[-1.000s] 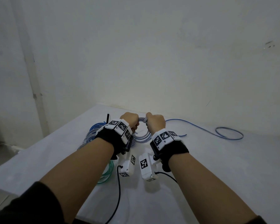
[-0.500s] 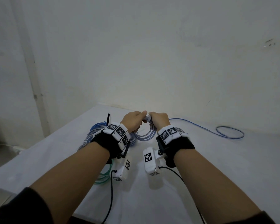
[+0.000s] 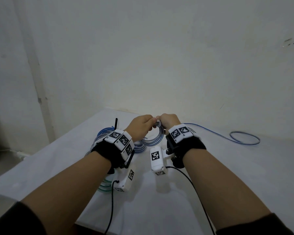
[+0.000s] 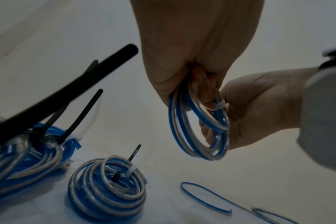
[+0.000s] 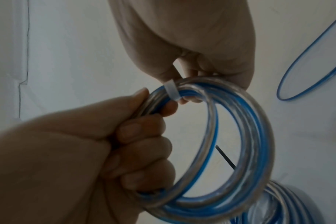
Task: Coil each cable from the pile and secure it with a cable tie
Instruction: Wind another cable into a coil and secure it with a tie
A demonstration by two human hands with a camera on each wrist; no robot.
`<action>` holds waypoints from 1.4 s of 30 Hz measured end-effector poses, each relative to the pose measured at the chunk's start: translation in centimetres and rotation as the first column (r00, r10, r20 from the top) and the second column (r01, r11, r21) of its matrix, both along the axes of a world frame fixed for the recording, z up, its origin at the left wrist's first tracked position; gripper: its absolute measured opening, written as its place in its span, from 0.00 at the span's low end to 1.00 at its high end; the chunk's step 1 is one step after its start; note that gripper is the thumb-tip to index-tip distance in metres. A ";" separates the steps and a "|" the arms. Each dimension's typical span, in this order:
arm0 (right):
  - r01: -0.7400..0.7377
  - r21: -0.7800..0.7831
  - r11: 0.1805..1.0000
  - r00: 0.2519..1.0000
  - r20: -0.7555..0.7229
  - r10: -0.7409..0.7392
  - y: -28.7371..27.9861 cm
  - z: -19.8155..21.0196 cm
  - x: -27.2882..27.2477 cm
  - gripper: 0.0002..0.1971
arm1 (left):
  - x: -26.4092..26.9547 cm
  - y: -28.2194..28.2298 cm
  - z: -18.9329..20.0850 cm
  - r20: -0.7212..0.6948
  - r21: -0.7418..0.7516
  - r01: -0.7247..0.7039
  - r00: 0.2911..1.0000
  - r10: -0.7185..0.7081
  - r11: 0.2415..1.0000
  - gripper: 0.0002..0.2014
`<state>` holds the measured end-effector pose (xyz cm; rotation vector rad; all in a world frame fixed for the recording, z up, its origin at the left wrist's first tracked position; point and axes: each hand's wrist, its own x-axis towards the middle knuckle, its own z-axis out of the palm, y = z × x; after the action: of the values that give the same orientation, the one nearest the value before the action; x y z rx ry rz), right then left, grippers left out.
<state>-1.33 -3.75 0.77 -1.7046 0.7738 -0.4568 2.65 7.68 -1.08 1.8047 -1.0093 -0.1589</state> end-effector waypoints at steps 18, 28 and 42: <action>-0.034 -0.086 0.996 0.969 0.242 0.054 0.9 -0.8 -2.0 0.09 | -1.2 -0.7 1.0 -0.086 0.052 -0.113 0.989 0.117 0.992 0.15; -0.205 0.342 0.917 0.951 0.293 0.103 0.1 -1.9 -2.8 0.07 | 0.3 0.7 2.0 0.187 0.160 -0.206 0.967 0.175 0.965 0.17; -0.243 0.137 0.960 0.969 -0.002 0.245 2.4 -6.8 1.8 0.08 | 3.3 2.7 2.4 0.200 0.037 -0.406 0.898 0.392 0.913 0.03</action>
<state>0.45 -1.39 -6.02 -1.6516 0.5842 -0.2128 5.97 10.35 1.28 2.0891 -0.7444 0.2347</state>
